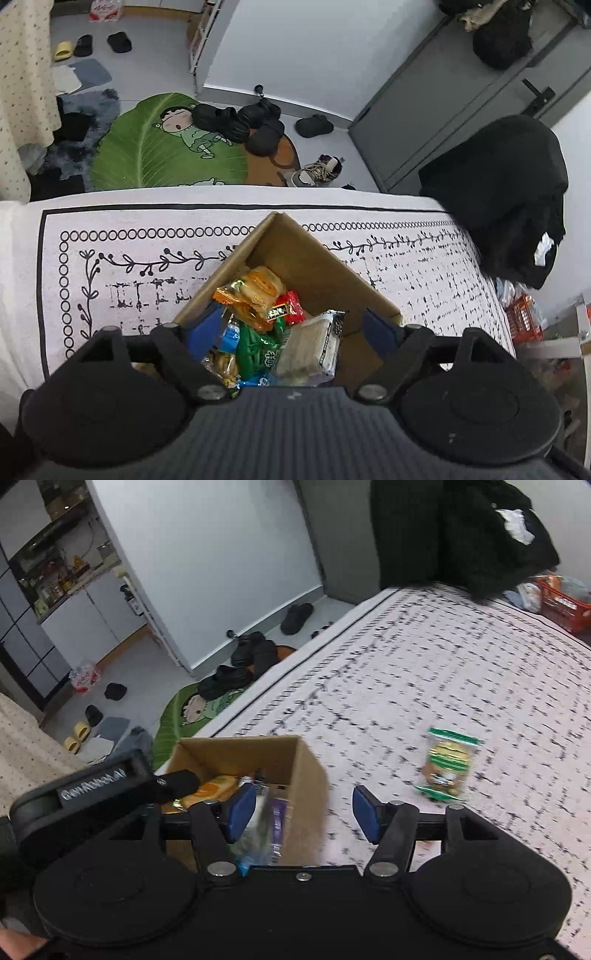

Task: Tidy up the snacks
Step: 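Open both grippers over the box and withdraw, then lower the left gripper onto the orange candy while the right gripper approaches the green biscuit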

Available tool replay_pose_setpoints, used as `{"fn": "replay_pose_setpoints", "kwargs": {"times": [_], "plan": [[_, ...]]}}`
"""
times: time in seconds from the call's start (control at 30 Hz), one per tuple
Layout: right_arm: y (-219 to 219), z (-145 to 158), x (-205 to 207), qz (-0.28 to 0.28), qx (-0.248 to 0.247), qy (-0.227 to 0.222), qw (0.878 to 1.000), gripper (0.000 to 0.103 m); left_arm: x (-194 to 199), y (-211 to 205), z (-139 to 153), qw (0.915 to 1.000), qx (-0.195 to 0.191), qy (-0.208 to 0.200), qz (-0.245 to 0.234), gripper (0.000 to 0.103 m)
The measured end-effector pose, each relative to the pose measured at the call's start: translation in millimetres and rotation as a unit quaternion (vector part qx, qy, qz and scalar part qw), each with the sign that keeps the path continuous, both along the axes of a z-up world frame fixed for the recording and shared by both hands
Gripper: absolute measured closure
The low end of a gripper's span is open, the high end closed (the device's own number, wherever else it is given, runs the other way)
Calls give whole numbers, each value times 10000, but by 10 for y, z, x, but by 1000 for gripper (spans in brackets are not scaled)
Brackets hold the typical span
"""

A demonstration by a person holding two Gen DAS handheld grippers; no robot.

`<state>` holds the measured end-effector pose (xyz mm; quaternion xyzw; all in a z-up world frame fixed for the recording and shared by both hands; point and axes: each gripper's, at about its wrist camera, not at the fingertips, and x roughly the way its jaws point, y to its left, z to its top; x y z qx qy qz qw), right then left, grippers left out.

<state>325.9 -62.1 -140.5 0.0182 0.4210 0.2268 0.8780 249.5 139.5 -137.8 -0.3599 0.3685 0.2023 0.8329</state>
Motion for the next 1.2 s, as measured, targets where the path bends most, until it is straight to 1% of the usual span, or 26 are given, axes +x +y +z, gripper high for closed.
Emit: {"fn": "replay_pose_setpoints", "kwargs": {"times": [0.07, 0.17, 0.23, 0.3, 0.37, 0.4, 0.47, 0.5, 0.53, 0.57, 0.73, 0.83, 0.9, 0.97, 1.07, 1.2], "plan": [[-100, 2, -17, -77, -27, -27, 10000, 41, 14, -21, -14, 10000, -60, 37, -46, 13], [-263, 23, -37, -149, -28, -103, 9998, 37, 34, -65, -14, 9998, -105, 6, -164, 11], [-386, 44, -54, -210, -15, -185, 9996, 30, 36, -137, 9, 9997, -11, -29, -250, 10], [-525, 69, -75, -296, 5, -273, 9992, 24, 28, -211, 33, 9993, 31, -81, -363, 6], [-637, 80, -79, -346, 39, -315, 9989, 22, 27, -288, 54, 9985, 75, -147, -515, 4], [-705, 86, -83, -365, 63, -340, 9987, 21, 28, -339, 69, 9980, 155, -158, -587, 4], [-795, 91, -95, -392, 73, -398, 9984, 16, 31, -424, 81, 9973, 281, -172, -663, 2], [-848, 96, -108, -411, 65, -452, 9981, 12, 33, -458, 80, 9969, 298, -191, -706, 0], [-880, 99, -118, -420, 59, -492, 9979, 9, 41, -492, 76, 9965, 304, -210, -751, 0], [-926, 102, -131, -414, 64, -543, 9976, 7, 48, -535, 75, 9960, 333, -224, -796, 0], [-1107, 77, -130, -345, 113, -653, 9972, 2, 40, -704, 122, 9939, 518, -367, -903, 0], [-1239, 10, -102, -498, 108, -665, 9965, 1, 62, -842, 165, 9910, 662, -489, -1055, 0], [-1345, -73, -64, -664, 203, -598, 9958, 1, 91, -957, 214, 9869, 875, -565, -1230, 0], [-1446, -181, -37, -821, 336, -488, 9949, 1, 110, -1077, 243, 9828, 1133, -550, -1352, 0], [-1536, -319, 3, -909, 363, -345, 9946, 1, 158, -1204, 186, 9795, 1078, -463, -1635, 0], [-1554, -422, 26, -726, 437, -246, 9961, 1, 182, -1358, 111, 9751, 1194, -432, -1819, 0]]}}
